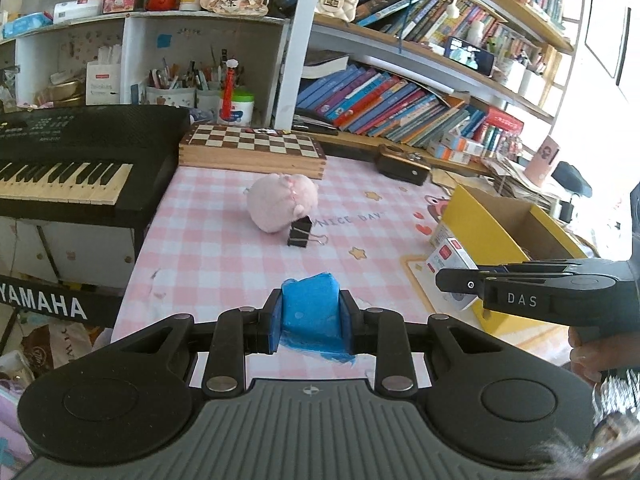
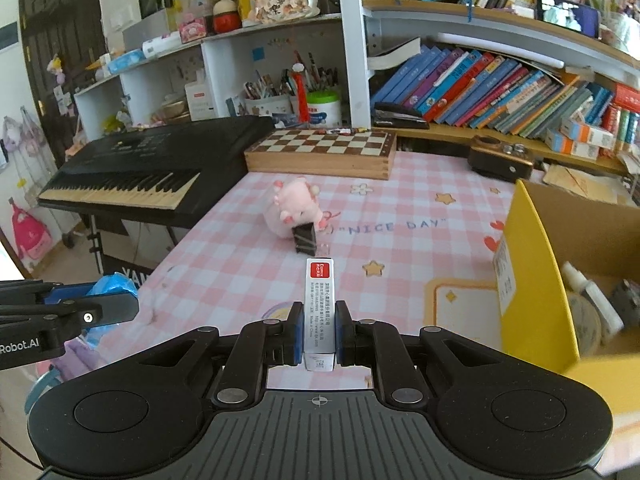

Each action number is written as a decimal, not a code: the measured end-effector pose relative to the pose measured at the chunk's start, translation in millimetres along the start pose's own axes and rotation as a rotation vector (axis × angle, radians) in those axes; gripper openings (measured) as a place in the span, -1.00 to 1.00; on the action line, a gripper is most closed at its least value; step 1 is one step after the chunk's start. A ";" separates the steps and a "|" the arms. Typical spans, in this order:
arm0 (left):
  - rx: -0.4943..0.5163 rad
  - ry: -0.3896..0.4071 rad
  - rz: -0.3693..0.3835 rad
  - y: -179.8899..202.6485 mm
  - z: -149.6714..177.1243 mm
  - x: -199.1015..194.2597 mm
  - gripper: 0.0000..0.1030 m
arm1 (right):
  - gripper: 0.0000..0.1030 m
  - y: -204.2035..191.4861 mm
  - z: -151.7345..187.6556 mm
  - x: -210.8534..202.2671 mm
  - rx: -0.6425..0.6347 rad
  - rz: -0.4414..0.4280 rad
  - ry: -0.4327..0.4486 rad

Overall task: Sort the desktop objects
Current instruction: 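Carry the eraser with the left tool while the right carries the medicine box to the box, then lower the eraser into the box and open the left tool while the right lowers the medicine box, then open the right tool and withdraw both tools from the yellow box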

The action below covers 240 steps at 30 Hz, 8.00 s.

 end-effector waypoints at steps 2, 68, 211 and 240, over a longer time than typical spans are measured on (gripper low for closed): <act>0.003 0.000 0.012 -0.5 4.8 -8.1 -0.50 | -0.73 -3.8 5.5 -8.8 0.014 0.005 0.005; 0.297 -0.070 0.359 164.8 56.1 -53.4 -0.51 | -0.73 68.8 119.6 -157.9 0.338 0.261 0.060; 0.313 0.054 0.158 194.5 26.4 -13.2 0.81 | -0.61 167.2 92.2 -169.3 0.217 0.371 0.070; 0.276 -0.034 0.124 83.9 73.2 -39.8 0.82 | -0.60 13.5 118.8 -96.1 0.085 0.239 -0.015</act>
Point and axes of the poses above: each gripper's, at about its wrist camera, not at the fingertips, and x roughly the way its jaws point, y to its right, z to its underside, the point moved 10 cm from there along x, roughly the way its jaws point, and after that the axes turned 14 degrees about -z, right-handed, at the moved point
